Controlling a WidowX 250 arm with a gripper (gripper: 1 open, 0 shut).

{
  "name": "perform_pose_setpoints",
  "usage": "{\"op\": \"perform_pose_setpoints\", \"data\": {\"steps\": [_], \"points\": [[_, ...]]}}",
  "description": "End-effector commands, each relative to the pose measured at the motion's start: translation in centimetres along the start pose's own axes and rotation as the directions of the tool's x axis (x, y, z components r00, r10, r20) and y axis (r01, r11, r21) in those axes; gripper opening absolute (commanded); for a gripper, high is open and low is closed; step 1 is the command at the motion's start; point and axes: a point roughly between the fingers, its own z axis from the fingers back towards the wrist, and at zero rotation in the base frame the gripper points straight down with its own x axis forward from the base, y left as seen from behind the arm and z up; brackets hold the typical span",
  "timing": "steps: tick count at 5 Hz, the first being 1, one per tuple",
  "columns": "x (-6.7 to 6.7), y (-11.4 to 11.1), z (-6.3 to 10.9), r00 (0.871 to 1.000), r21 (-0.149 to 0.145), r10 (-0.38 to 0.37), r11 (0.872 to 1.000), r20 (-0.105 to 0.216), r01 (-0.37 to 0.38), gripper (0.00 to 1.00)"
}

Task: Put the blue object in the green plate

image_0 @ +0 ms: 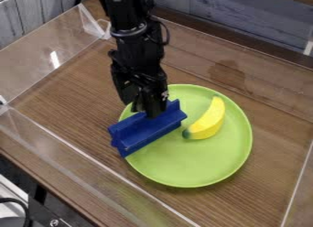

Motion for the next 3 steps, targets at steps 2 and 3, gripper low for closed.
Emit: {"op": "perform_pose_setpoints", "data": {"steps": [2,3], "points": [[-0.04,0.19,-0.68,1.000,0.009,0.025,1.000,0.012,-0.026,1.00],[-0.07,0.14,-1.08,0.999,0.006,0.036,0.999,0.008,-0.036,1.00]]}}
